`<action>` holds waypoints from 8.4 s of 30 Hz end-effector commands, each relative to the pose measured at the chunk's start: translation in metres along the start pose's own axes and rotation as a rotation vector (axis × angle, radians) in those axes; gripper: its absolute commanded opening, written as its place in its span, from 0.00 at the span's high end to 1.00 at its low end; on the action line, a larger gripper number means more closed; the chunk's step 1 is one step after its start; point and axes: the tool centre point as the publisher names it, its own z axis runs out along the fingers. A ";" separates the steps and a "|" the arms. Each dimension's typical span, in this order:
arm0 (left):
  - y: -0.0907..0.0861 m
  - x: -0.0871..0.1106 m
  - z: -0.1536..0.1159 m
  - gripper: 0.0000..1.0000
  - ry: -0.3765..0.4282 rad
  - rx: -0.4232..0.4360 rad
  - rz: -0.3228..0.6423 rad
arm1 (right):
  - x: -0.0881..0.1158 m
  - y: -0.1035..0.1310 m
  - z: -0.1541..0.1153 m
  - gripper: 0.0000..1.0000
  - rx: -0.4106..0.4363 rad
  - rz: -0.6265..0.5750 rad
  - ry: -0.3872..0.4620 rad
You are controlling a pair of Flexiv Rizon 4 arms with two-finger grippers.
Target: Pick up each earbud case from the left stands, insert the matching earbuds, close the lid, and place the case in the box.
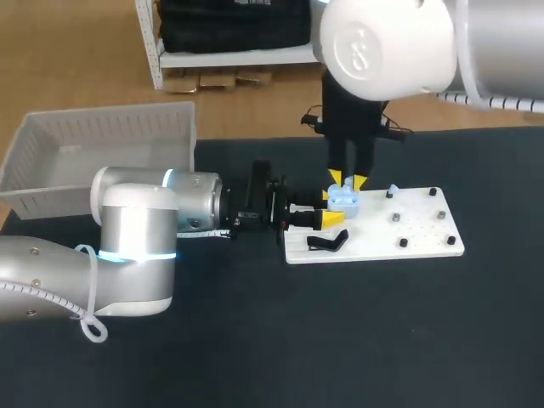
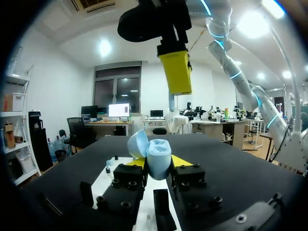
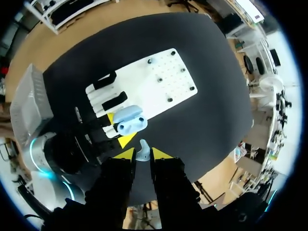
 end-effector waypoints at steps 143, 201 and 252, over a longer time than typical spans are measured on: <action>-0.001 0.000 0.000 1.00 -0.001 -0.006 0.002 | -0.059 -0.037 -0.007 0.67 -0.239 -0.171 -0.097; -0.001 0.000 0.000 1.00 -0.001 -0.006 0.002 | -0.174 -0.031 0.131 0.61 -0.172 -0.343 -0.104; -0.001 0.000 0.000 1.00 -0.001 -0.006 0.002 | -0.154 -0.045 0.044 1.00 -0.105 -0.306 -0.181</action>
